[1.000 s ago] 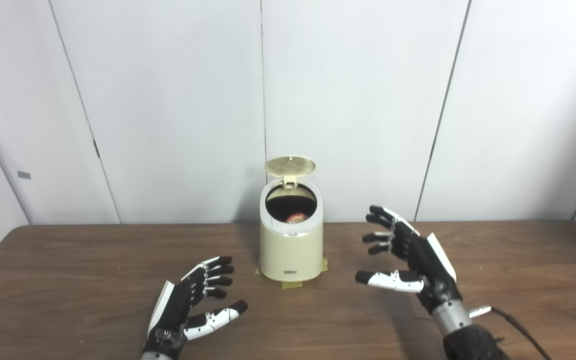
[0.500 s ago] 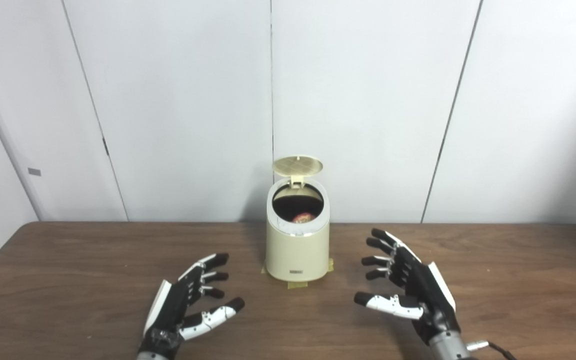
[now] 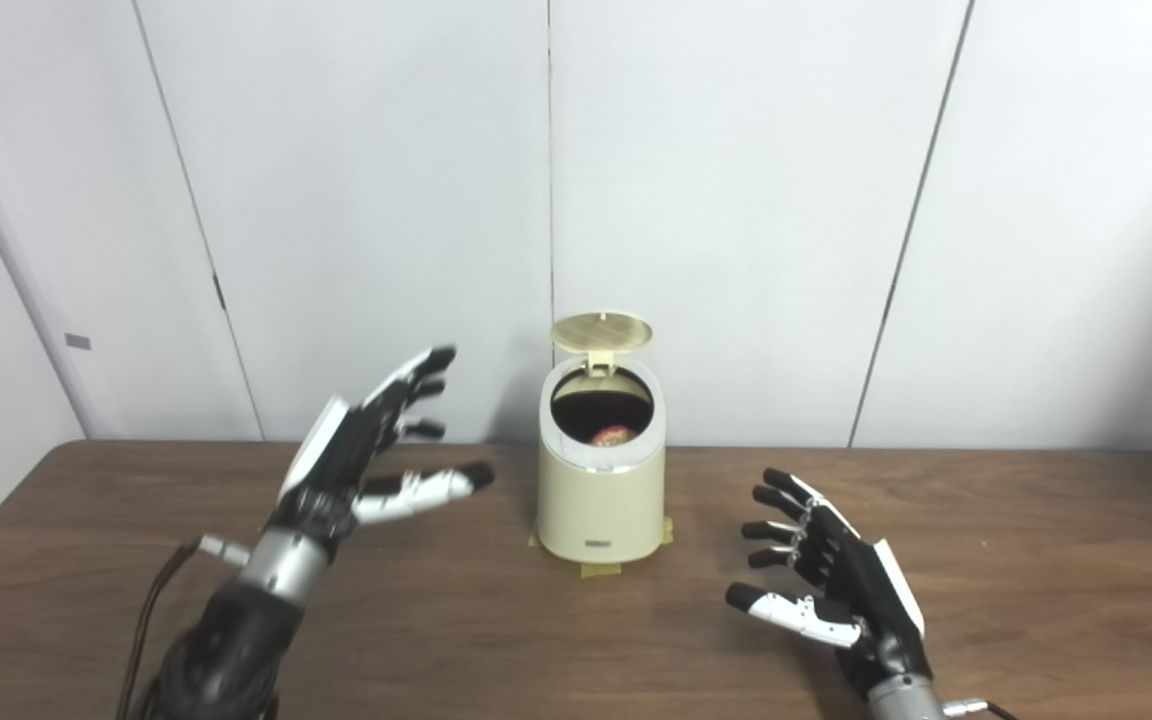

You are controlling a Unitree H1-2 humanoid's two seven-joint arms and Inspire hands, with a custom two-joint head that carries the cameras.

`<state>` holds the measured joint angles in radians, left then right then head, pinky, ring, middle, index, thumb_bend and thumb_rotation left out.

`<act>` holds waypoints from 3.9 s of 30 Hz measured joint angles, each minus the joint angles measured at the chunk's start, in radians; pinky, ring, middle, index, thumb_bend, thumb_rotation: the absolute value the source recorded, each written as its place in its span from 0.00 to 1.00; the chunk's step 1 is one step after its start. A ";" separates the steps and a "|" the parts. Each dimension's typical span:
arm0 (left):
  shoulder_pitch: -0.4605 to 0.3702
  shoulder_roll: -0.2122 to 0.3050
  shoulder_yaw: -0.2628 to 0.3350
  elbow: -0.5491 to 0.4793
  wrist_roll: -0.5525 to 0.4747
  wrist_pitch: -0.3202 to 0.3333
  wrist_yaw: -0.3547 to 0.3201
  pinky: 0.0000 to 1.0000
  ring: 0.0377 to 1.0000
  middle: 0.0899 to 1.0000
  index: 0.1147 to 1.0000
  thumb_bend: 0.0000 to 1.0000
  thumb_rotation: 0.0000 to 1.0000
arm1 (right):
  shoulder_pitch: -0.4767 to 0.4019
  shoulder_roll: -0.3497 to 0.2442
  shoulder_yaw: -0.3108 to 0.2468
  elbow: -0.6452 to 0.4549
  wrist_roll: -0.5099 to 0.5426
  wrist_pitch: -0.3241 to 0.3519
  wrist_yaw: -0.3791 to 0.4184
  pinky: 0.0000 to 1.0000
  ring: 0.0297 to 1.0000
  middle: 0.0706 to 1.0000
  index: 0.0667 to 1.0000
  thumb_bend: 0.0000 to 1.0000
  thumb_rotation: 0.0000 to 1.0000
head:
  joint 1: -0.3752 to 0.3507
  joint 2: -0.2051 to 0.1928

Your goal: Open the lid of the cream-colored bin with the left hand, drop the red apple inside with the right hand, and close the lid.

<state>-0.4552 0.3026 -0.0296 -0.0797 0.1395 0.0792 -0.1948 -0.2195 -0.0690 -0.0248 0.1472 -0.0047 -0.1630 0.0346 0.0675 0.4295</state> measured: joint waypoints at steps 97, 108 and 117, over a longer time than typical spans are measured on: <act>-0.282 0.119 -0.352 0.106 0.566 -0.064 -0.289 1.00 0.99 0.90 0.86 0.95 0.40 | 0.007 0.038 0.027 -0.082 -0.025 0.087 -0.011 0.54 0.66 0.79 0.81 0.83 0.20 | -0.055 0.023; -0.281 0.118 -0.367 0.096 0.594 -0.073 -0.293 1.00 0.99 0.90 0.87 0.93 0.38 | 0.007 0.037 0.034 -0.087 -0.036 0.101 -0.011 0.51 0.64 0.80 0.81 0.83 0.19 | -0.061 0.028; -0.275 0.118 -0.466 0.091 0.812 -0.129 -0.270 1.00 0.98 0.87 0.85 0.94 0.41 | 0.007 0.038 0.036 -0.123 -0.045 0.133 -0.011 0.52 0.64 0.80 0.81 0.82 0.19 | -0.067 0.034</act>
<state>-0.7305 0.4204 -0.4954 0.0117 0.9517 -0.0499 -0.4646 -0.2124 -0.0313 0.0117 0.0239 -0.0493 -0.0301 0.0240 0.0000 0.4633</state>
